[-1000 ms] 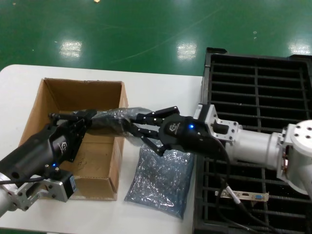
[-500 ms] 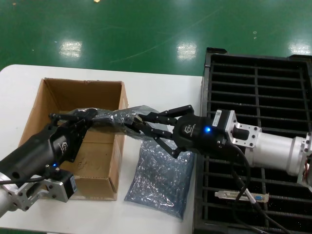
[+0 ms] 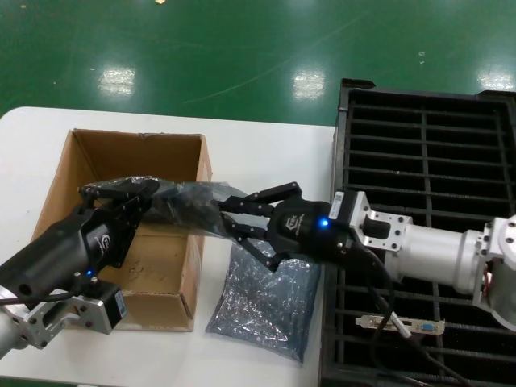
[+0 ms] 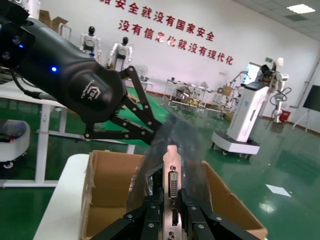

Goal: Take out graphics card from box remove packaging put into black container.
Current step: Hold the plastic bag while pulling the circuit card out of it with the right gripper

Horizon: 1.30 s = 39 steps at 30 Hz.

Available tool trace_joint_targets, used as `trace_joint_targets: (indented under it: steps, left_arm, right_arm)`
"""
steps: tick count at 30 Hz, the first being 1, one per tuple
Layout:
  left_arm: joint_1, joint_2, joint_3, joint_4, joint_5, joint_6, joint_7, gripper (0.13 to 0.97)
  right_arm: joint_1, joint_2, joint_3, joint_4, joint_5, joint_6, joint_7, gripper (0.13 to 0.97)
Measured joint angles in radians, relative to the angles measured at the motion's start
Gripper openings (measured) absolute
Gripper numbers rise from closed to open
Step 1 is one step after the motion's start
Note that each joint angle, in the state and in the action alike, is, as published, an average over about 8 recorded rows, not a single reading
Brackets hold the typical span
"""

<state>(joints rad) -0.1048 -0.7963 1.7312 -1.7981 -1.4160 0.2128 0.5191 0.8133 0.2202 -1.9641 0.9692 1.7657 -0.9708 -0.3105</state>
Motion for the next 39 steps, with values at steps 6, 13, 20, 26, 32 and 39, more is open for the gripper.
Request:
trace_joint_targets:
  steps: [6,13,20,26,32,39]
  left_arm:
    - [0.000,0.000,0.000,0.000,0.000,0.000,0.000,0.139]
    - [0.000,0.000,0.000,0.000,0.000,0.000,0.000,0.139]
    - [0.000,0.000,0.000,0.000,0.000,0.000,0.000,0.139]
    - [0.000,0.000,0.000,0.000,0.000,0.000,0.000,0.139]
    - [0.000,0.000,0.000,0.000,0.000,0.000,0.000,0.139]
    - [0.000,0.000,0.000,0.000,0.000,0.000,0.000,0.139]
  right_arm:
    - [0.006,-0.014,-0.016,0.012,-0.006,0.000,0.004,0.187]
    - [0.004,-0.010,-0.021,0.043,-0.005,0.000,0.009,0.187]
    - [-0.021,0.029,-0.004,0.098,0.006,0.006,0.013,0.187]
    - [-0.057,0.079,0.022,0.178,0.024,0.012,0.022,0.187]
    - [-0.092,0.123,0.049,0.243,0.044,0.018,0.015,0.187]
    - [-0.141,0.189,0.090,0.324,0.068,0.018,-0.007,0.187]
